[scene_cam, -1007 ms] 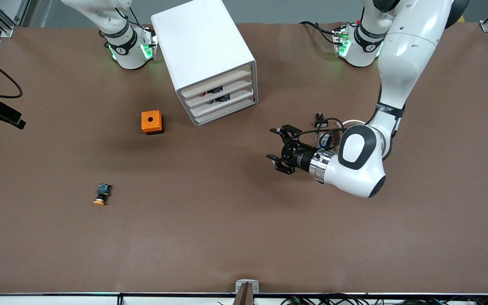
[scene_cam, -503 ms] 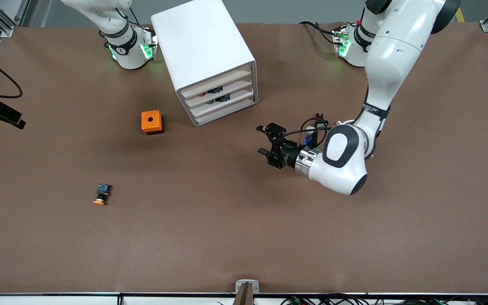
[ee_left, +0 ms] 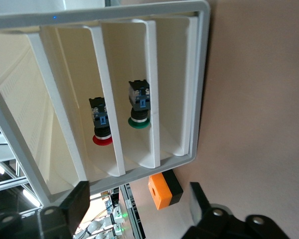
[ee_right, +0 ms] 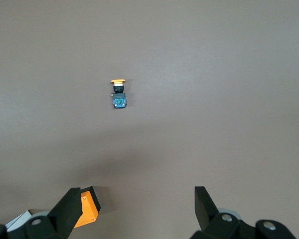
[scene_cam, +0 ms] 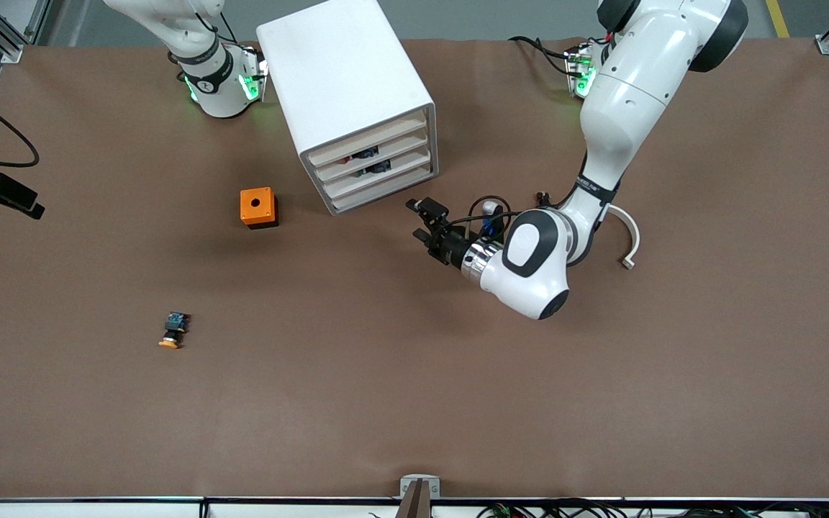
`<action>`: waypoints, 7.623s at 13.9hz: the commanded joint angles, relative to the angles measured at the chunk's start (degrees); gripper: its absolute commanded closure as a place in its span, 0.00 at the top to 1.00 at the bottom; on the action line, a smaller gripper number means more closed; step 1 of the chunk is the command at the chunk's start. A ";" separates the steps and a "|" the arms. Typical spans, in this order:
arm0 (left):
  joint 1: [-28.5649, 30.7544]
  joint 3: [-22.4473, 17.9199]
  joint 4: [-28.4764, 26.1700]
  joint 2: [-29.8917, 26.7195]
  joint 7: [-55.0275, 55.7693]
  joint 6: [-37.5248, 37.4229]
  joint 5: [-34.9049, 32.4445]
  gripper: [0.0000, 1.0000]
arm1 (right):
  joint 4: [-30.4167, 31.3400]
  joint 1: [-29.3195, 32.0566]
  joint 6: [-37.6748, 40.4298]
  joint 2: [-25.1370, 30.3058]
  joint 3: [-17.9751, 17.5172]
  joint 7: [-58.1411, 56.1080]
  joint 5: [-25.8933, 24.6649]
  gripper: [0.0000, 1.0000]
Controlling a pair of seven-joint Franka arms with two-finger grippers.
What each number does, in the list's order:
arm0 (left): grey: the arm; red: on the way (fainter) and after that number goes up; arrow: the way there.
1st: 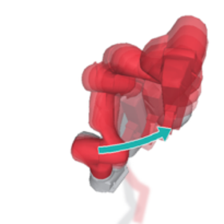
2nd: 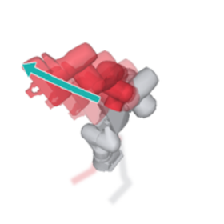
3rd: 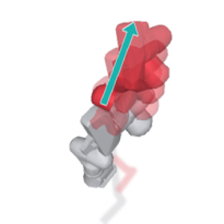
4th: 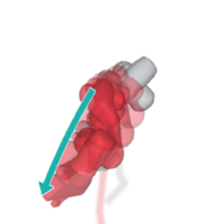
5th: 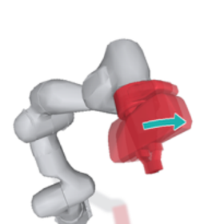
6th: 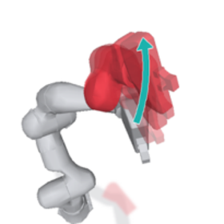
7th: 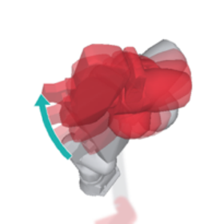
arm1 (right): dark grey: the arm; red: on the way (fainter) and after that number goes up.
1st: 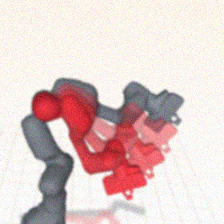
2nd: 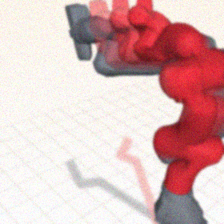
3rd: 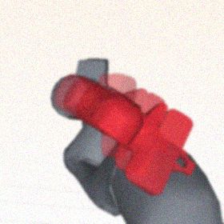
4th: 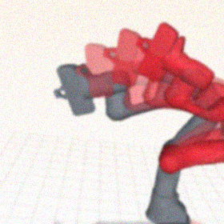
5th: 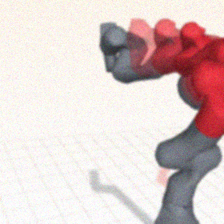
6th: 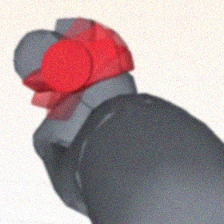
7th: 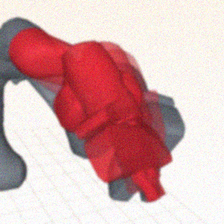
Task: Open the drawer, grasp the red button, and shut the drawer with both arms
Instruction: 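Bring the left gripper to the drawer handle of the cabinet, then grasp the drawer handle with the left gripper, then pull the drawer out of the cabinet with the left gripper, then withdraw the left gripper while the right gripper moves toward the drawer, then reach the right gripper into the open drawer above the red button, then grasp the red push button with the right gripper and lift it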
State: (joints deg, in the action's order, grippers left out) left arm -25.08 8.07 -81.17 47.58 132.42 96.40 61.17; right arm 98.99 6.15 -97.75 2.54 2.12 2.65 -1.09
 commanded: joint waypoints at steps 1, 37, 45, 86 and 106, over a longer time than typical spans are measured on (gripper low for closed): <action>-2.85 -0.25 1.02 1.20 2.40 -1.47 1.84 0.83 | 1.11 0.97 -0.51 0.80 -0.81 -0.45 -0.76 1.00; 0.91 -7.26 8.30 2.08 -6.03 -10.36 -2.37 0.99 | 1.20 0.79 0.02 0.89 -0.98 0.51 -0.14 1.00; 1.18 -18.17 9.89 -1.52 -22.88 -10.45 -2.72 0.99 | 1.20 -3.33 1.32 0.89 -1.24 9.27 -0.05 1.00; -0.32 -22.13 8.49 -17.35 -81.17 -3.77 -38.32 1.00 | 8.58 -51.58 -24.76 -15.27 -1.16 92.70 10.24 1.00; -3.66 -21.08 8.40 -13.13 -92.95 3.18 -42.89 0.99 | 7.44 -53.70 -28.11 -20.47 -1.24 94.82 7.86 0.01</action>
State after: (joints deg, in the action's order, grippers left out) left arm -28.60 -13.45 -72.30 34.91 40.40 98.97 19.35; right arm 107.48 -47.00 -125.99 -17.68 0.34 97.27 7.77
